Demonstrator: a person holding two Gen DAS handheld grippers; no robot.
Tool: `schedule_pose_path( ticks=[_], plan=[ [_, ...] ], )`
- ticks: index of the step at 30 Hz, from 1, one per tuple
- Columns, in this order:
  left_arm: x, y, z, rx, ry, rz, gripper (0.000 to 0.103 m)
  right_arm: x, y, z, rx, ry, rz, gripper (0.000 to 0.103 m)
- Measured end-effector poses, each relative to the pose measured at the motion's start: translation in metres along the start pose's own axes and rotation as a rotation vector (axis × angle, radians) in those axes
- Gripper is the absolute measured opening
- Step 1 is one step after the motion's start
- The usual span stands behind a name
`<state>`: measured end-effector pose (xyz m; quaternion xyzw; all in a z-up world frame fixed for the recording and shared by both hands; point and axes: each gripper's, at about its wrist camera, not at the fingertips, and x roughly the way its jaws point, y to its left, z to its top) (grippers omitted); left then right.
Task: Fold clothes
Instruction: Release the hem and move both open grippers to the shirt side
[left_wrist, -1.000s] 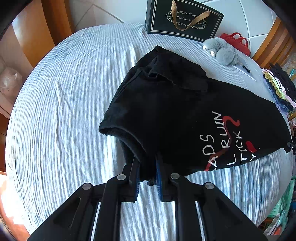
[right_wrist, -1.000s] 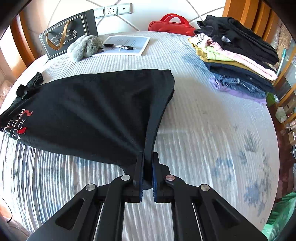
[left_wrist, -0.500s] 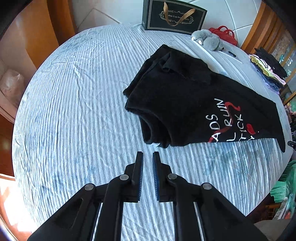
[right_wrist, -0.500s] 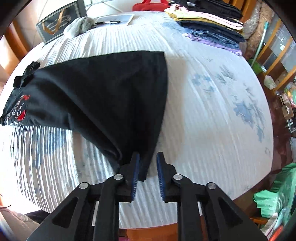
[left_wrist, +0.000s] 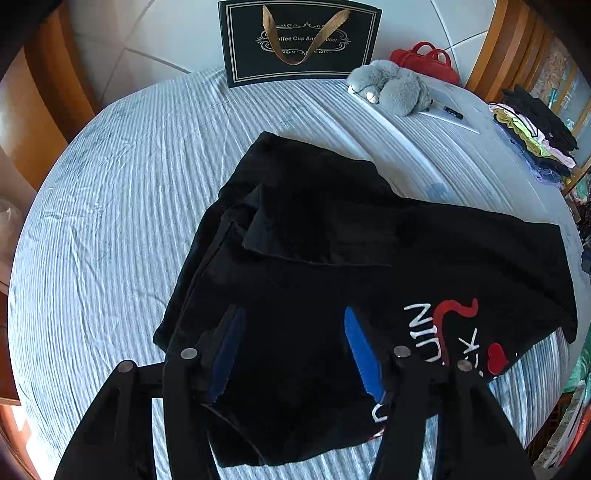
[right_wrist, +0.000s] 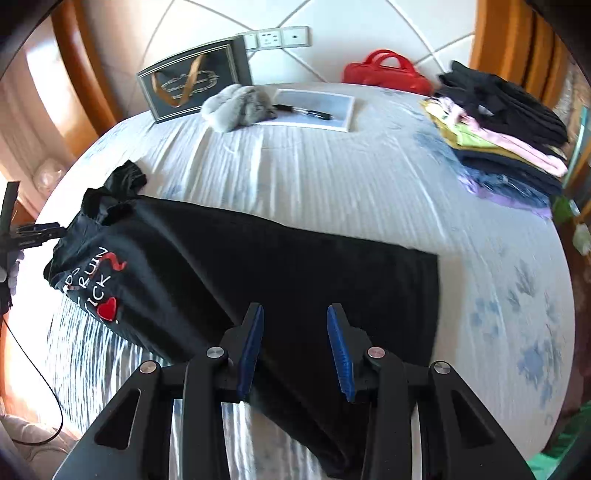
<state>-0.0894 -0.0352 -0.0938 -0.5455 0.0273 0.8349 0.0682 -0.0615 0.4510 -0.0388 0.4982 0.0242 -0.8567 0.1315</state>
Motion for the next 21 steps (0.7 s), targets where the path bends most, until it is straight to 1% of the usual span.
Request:
schedule_pose_path(
  ticks=[4,7,9,10,11,12,14,16,17,18,19,20,21],
  plan=[
    [0.022,0.003,0.019,-0.021,0.011,0.033,0.064,0.039,0.044,0.04,-0.141,0.017,0.123,0.036],
    [0.033,0.005,0.028,-0.027,0.022,0.037,0.064,0.064,0.081,0.064,-0.256,0.039,0.16,0.036],
    [0.039,0.005,0.036,-0.015,0.027,0.023,0.063,0.078,0.097,0.074,-0.291,0.053,0.177,0.036],
    [0.042,0.004,0.04,-0.007,0.035,0.006,0.058,0.083,0.103,0.079,-0.301,0.06,0.183,0.036],
    [0.045,0.003,0.044,0.002,0.044,-0.01,0.019,0.088,0.108,0.081,-0.306,0.067,0.189,0.036],
    [0.046,0.003,0.049,0.009,0.049,-0.029,0.003,0.092,0.112,0.082,-0.31,0.077,0.199,0.036],
    [0.043,0.002,0.062,0.017,0.04,-0.08,0.003,0.099,0.123,0.086,-0.324,0.094,0.22,0.036],
    [0.035,0.006,0.081,0.011,0.003,-0.1,0.003,0.104,0.137,0.09,-0.35,0.1,0.235,0.036],
    [0.034,0.012,0.094,-0.014,-0.009,-0.124,0.004,0.107,0.142,0.093,-0.351,0.097,0.236,0.036],
    [0.032,0.019,0.106,-0.039,-0.02,-0.141,0.011,0.109,0.148,0.098,-0.344,0.091,0.236,0.036],
    [0.031,0.025,0.116,-0.056,-0.027,-0.14,0.02,0.111,0.152,0.103,-0.332,0.082,0.237,0.036],
    [0.029,0.03,0.123,-0.059,-0.035,-0.136,0.052,0.113,0.156,0.108,-0.32,0.075,0.241,0.036],
    [0.027,0.035,0.13,-0.062,-0.042,-0.132,0.071,0.114,0.161,0.113,-0.317,0.07,0.246,0.036]
  ],
)
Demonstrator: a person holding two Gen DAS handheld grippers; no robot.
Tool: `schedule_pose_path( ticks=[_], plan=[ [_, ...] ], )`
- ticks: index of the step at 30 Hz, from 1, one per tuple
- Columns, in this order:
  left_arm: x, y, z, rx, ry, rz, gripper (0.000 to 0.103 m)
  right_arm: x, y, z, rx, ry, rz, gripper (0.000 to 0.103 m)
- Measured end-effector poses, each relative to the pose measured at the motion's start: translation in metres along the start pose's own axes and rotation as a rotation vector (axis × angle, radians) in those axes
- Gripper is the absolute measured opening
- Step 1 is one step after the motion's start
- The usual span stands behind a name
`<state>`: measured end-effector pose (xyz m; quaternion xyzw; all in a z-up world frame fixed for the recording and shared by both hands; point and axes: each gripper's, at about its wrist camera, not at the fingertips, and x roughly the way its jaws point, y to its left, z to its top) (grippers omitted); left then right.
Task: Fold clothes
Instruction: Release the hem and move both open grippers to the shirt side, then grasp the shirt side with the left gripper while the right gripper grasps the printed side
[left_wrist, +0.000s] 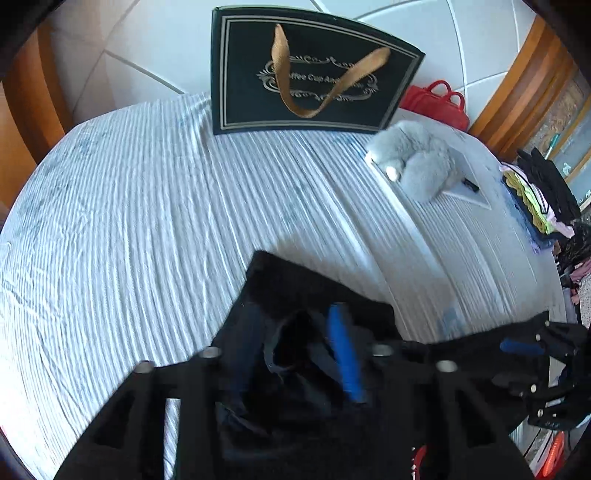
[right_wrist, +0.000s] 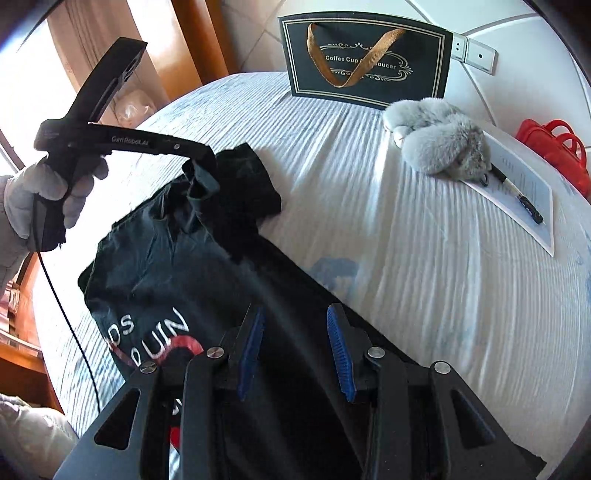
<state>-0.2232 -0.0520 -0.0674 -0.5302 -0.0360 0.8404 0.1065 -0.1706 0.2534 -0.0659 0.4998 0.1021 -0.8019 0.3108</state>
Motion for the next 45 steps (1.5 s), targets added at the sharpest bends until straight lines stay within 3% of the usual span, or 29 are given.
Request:
schedule_pose_path(
  ticks=[3,8,17,24,27,28,29,30,31,36,40,43,45],
  plan=[
    [-0.014,0.006,0.004,0.033,-0.012,0.006,0.071,0.006,0.012,0.016,-0.027,-0.009,0.004,0.036],
    [-0.012,0.019,-0.016,0.094,0.044,0.039,0.071,0.027,0.022,0.036,-0.029,0.016,0.061,0.036],
    [0.03,0.03,-0.01,0.102,0.139,0.018,0.074,0.078,0.009,0.071,0.122,0.099,0.132,0.036],
    [0.064,0.028,0.013,0.111,0.183,0.022,0.075,0.107,0.005,0.09,0.145,0.162,0.148,0.036],
    [0.076,0.022,0.013,0.137,0.196,0.014,0.075,0.12,0.01,0.094,0.107,0.186,0.12,0.041],
    [0.077,0.019,0.013,0.152,0.184,0.025,0.071,0.122,0.013,0.095,0.087,0.179,0.113,0.042],
    [0.078,0.017,0.012,0.168,0.172,0.035,0.05,0.122,0.017,0.096,0.064,0.171,0.106,0.038],
    [0.078,0.015,0.012,0.174,0.164,0.04,0.002,0.122,0.02,0.097,0.041,0.167,0.091,0.03],
    [0.075,0.015,0.013,0.163,0.161,0.034,0.003,0.122,0.023,0.098,0.026,0.161,0.091,0.01],
    [0.037,0.005,0.005,0.217,0.067,0.057,0.002,0.089,0.031,0.097,-0.038,0.059,0.098,0.007],
    [-0.015,0.0,-0.019,0.242,-0.005,0.046,0.002,0.043,0.045,0.078,-0.114,-0.036,0.156,0.007],
    [-0.038,-0.003,-0.049,0.25,0.005,0.041,0.002,0.02,0.065,0.058,-0.177,-0.055,0.231,0.007],
    [-0.043,-0.003,-0.074,0.247,0.049,0.043,0.002,0.018,0.08,0.038,-0.222,-0.013,0.281,0.007]
  ],
)
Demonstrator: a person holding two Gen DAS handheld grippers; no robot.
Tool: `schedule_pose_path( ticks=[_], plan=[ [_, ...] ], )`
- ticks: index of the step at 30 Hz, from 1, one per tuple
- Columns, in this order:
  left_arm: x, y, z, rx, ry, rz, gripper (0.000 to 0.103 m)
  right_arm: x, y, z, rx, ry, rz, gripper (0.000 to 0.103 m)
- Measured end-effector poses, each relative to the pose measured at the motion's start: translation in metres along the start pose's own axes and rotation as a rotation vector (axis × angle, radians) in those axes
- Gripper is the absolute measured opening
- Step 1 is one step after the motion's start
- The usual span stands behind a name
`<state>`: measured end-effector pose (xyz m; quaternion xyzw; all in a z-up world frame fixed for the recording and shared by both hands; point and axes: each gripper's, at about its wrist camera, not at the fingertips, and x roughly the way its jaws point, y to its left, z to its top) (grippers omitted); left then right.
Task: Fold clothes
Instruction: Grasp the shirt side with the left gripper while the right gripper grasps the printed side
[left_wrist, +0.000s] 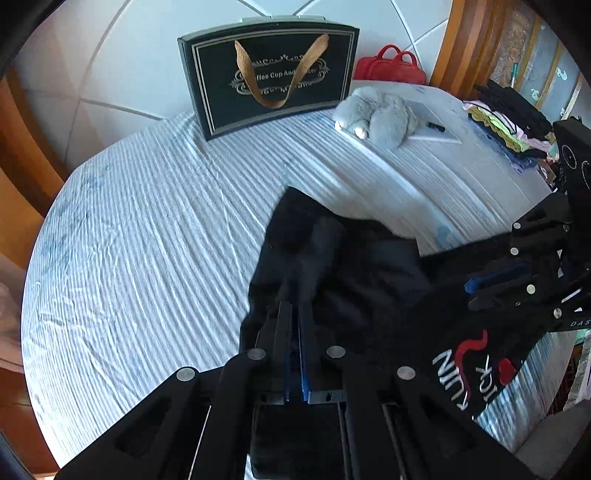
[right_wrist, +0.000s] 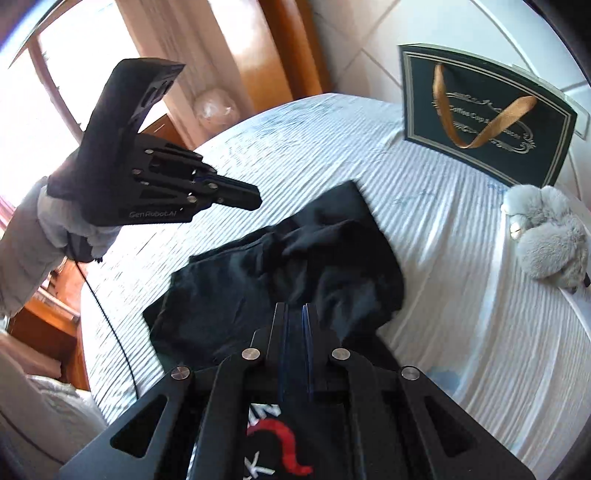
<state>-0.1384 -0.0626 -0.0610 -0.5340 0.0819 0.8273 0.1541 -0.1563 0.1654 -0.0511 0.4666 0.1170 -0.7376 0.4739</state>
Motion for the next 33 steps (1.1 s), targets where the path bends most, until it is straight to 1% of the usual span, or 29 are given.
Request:
schedule_pose_path(
  ticks=[2,4,5,6,7,8,9,12,14,15,17,21,23,24,25,26,27,28,29,33],
  plan=[
    [0.003,-0.001,-0.017,-0.017,0.04,0.0,0.003,0.007,0.011,-0.016,-0.002,0.044,0.015,0.007],
    [0.009,0.002,-0.012,-0.041,0.036,-0.002,0.003,0.015,0.006,-0.026,0.04,0.064,-0.015,0.008],
    [0.012,0.004,-0.01,-0.053,0.035,-0.002,0.006,0.015,-0.002,-0.027,0.089,0.057,-0.037,0.009],
    [0.014,0.005,-0.007,-0.065,0.033,-0.003,0.018,0.014,-0.013,-0.027,0.147,0.039,-0.051,0.009],
    [0.017,0.007,-0.005,-0.078,0.031,-0.004,0.026,0.012,-0.023,-0.026,0.199,0.019,-0.071,0.011],
    [0.02,0.008,-0.001,-0.086,0.027,-0.009,0.045,0.01,-0.034,-0.023,0.241,-0.003,-0.1,0.017],
    [0.025,0.008,0.007,-0.085,0.016,-0.023,0.052,0.008,-0.043,-0.02,0.277,-0.018,-0.123,0.018],
    [0.044,0.007,0.031,-0.067,0.012,-0.034,0.052,0.012,-0.067,-0.013,0.362,-0.027,-0.137,0.02],
    [0.056,0.005,0.046,-0.045,0.019,-0.031,0.052,0.019,-0.078,-0.007,0.386,-0.012,-0.136,0.02],
    [0.063,0.005,0.053,-0.036,0.025,-0.029,0.052,0.023,-0.081,-0.003,0.39,-0.004,-0.137,0.022],
    [0.076,0.008,0.065,-0.026,0.036,-0.026,0.052,0.03,-0.083,0.004,0.384,0.002,-0.146,0.031],
    [0.101,0.015,0.082,-0.02,0.068,-0.047,0.052,0.045,-0.095,0.014,0.385,0.02,-0.142,0.033],
    [0.11,0.016,0.085,-0.017,0.081,-0.074,0.052,0.055,-0.101,0.018,0.385,0.037,-0.14,0.033],
    [0.113,0.015,0.085,-0.012,0.084,-0.073,0.051,0.059,-0.103,0.018,0.384,0.045,-0.138,0.033],
    [0.115,0.014,0.086,-0.007,0.087,-0.073,0.046,0.063,-0.105,0.019,0.384,0.052,-0.133,0.033],
    [0.118,0.014,0.086,-0.002,0.09,-0.072,0.019,0.067,-0.107,0.019,0.382,0.056,-0.128,0.033],
    [0.119,0.013,0.086,0.003,0.092,-0.073,0.007,0.069,-0.107,0.018,0.378,0.057,-0.123,0.032],
    [0.118,0.012,0.085,0.007,0.092,-0.075,0.006,0.072,-0.108,0.019,0.373,0.056,-0.117,0.019],
    [0.116,0.011,0.085,0.012,0.09,-0.075,0.005,0.073,-0.107,0.02,0.369,0.052,-0.112,0.008],
    [0.094,0.007,0.08,0.03,0.046,-0.051,0.004,0.058,-0.093,0.026,0.308,-0.013,-0.115,0.005]
  ],
)
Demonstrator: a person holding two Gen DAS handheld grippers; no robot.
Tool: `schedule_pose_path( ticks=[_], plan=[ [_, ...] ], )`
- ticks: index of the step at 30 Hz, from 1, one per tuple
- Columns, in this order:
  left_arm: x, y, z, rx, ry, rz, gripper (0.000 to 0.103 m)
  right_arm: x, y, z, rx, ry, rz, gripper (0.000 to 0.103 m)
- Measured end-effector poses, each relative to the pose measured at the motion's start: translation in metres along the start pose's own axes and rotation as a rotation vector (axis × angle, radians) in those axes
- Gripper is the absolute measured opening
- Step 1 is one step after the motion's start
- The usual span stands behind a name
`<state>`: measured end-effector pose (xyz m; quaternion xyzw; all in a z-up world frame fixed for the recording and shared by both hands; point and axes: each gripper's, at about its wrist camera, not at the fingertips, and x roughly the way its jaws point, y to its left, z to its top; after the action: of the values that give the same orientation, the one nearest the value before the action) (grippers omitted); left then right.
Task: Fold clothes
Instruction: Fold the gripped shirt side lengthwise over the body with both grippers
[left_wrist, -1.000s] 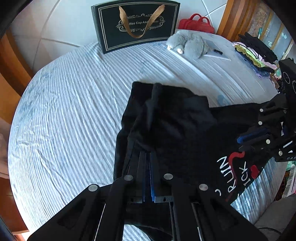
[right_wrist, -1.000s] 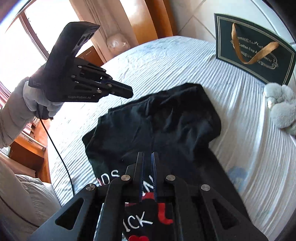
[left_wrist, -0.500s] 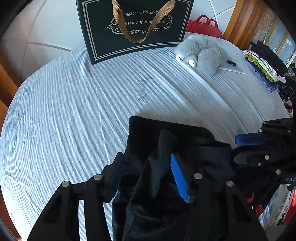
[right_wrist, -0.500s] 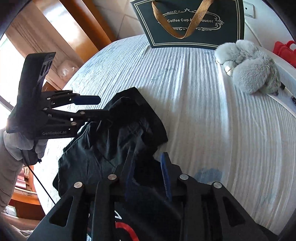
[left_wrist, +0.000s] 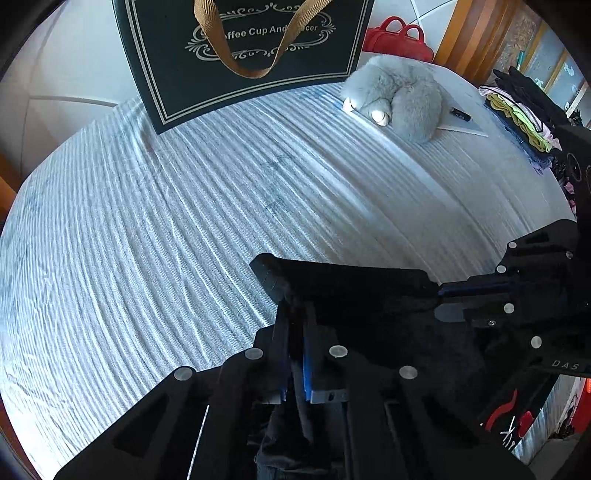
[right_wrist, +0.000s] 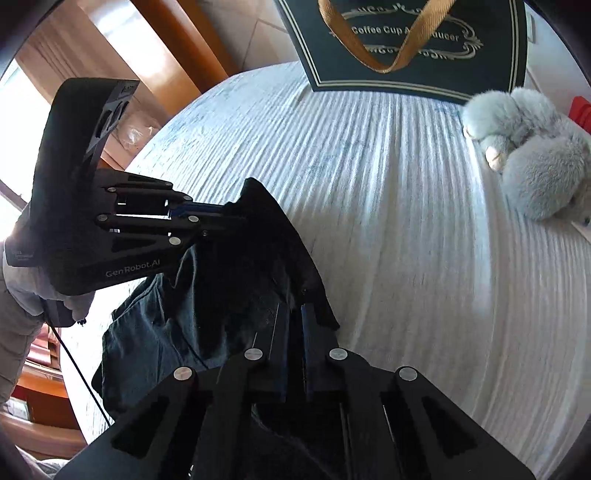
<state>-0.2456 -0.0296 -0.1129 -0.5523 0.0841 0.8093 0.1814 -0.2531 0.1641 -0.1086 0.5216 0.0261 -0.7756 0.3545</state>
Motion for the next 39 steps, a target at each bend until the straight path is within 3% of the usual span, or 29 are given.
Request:
schedule_pose_path(
  ticks=[7,11,14,16,18,20,23,25,27,31,34,36,37,39],
  plan=[
    [-0.075,-0.019,-0.037,0.067,-0.113,0.025,0.004,-0.056,0.042,-0.025,-0.186,-0.092,0.079,0.004],
    [-0.085,-0.029,-0.087,0.096,-0.049,0.027,0.005,-0.064,0.059,-0.061,-0.257,-0.013,0.162,0.004],
    [-0.073,-0.036,-0.125,0.097,0.034,0.028,0.008,-0.054,0.055,-0.088,-0.218,0.065,0.147,0.006],
    [-0.063,-0.04,-0.142,0.092,0.077,0.019,0.008,-0.051,0.045,-0.093,-0.154,0.072,0.128,0.006],
    [-0.053,-0.045,-0.155,0.084,0.108,0.01,0.008,-0.052,0.037,-0.088,-0.096,0.049,0.114,0.01],
    [-0.048,-0.045,-0.16,0.058,0.133,0.002,0.011,-0.054,0.032,-0.077,-0.058,0.02,0.1,0.024],
    [-0.065,-0.039,-0.16,-0.002,0.1,-0.026,0.014,-0.048,0.035,-0.059,-0.05,0.016,0.094,0.027],
    [-0.082,-0.034,-0.159,-0.035,0.061,-0.036,0.024,-0.038,0.039,-0.049,-0.06,0.036,0.098,0.034],
    [-0.097,-0.029,-0.161,-0.052,0.023,-0.028,0.045,-0.026,0.042,-0.041,-0.071,0.057,0.097,0.04],
    [-0.108,-0.016,-0.166,-0.105,0.005,0.006,0.045,0.001,0.035,-0.028,-0.05,0.119,0.121,0.04],
    [-0.106,-0.004,-0.17,-0.161,0.009,0.023,0.045,0.023,0.029,-0.021,-0.016,0.179,0.202,0.041],
    [-0.104,0.003,-0.17,-0.197,0.012,0.029,0.045,0.028,0.032,-0.019,-0.028,0.187,0.232,0.034],
    [-0.104,0.007,-0.171,-0.213,0.013,0.031,0.045,0.026,0.036,-0.019,-0.052,0.177,0.228,0.021],
    [-0.107,0.012,-0.174,-0.228,0.004,0.033,0.045,0.004,0.05,-0.024,-0.141,0.119,0.222,0.019]
  ],
)
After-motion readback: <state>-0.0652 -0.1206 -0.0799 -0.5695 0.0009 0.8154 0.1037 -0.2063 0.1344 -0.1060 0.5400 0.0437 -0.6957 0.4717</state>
